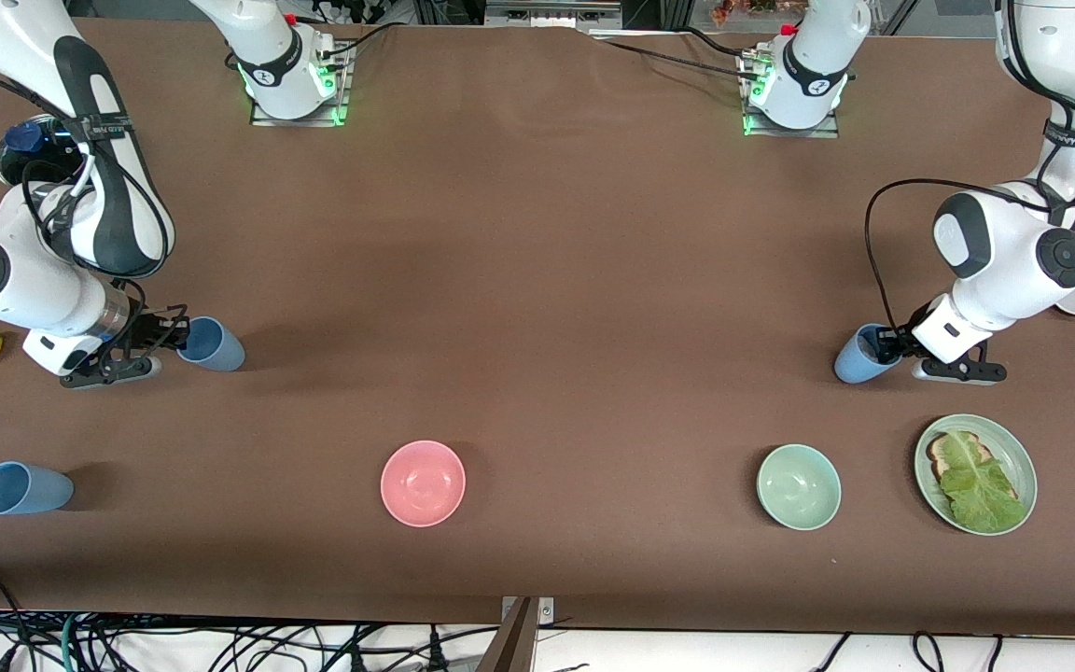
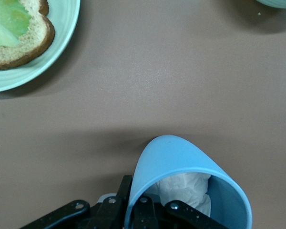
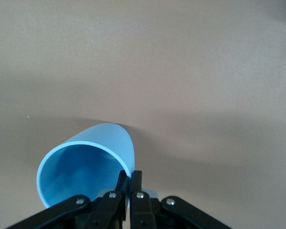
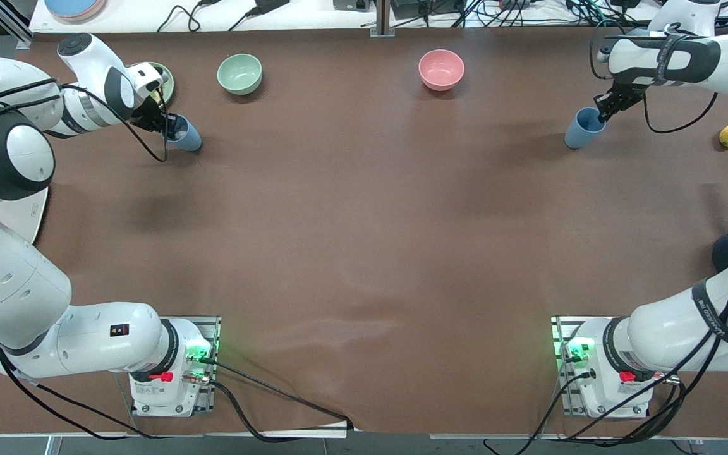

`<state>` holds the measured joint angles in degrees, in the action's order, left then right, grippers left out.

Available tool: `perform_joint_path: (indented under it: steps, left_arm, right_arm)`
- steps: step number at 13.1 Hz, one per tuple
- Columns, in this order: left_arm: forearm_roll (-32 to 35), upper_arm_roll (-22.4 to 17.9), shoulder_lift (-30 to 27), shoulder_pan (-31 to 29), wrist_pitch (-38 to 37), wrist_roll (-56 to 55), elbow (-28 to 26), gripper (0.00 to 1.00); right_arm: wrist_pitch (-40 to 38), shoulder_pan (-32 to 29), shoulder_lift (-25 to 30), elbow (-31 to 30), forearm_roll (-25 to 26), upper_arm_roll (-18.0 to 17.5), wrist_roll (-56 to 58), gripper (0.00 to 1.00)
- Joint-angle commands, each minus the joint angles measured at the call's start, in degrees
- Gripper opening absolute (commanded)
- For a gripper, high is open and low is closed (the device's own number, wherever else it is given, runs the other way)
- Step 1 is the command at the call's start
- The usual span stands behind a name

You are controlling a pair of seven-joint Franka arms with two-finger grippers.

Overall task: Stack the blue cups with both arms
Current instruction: 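Carry the tissue cup mid-table with the left gripper while the right gripper lifts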

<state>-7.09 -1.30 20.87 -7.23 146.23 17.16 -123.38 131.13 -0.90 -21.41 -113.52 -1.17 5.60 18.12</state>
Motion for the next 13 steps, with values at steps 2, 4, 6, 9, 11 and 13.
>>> perform_joint_path:
  steps: [2, 4, 6, 9, 11, 13]
  left_arm:
    - [-1.7, 0.7, -3.3, 0.3, -3.7, 0.2, 2.2, 0.0]
    - [-1.7, 1.1, -4.2, 0.4, -10.5, -1.4, 6.6, 0.0]
    - [-1.7, 2.0, -4.4, 0.4, -15.9, -3.9, 10.4, 0.0]
    - [-1.3, 5.2, -5.9, 0.4, -18.7, -10.5, 11.7, 0.0]
    - [-0.8, 8.1, -6.6, 0.5, -20.0, -15.7, 12.5, 0.0]
    - [0.1, 11.9, -7.5, 0.5, -21.5, -23.2, 13.0, 0.0]
  right_arm:
    - [0.3, -0.4, 1.5, -0.8, -0.7, -0.5, 0.3, 0.0]
    - [0.3, -0.4, 1.5, -0.8, -0.7, -0.5, 0.3, 0.0]
    - [0.3, -0.4, 1.5, -0.7, -0.7, -0.5, 0.4, 0.0]
    - [0.2, -0.3, 2.2, -0.6, -0.7, -0.5, 0.5, 0.0]
    - [-0.1, -0.3, 3.1, -0.3, -0.6, -0.6, 0.8, 0.0]
    - [-2.4, -0.4, 3.5, 1.0, -0.6, -0.9, 0.7, 0.0]
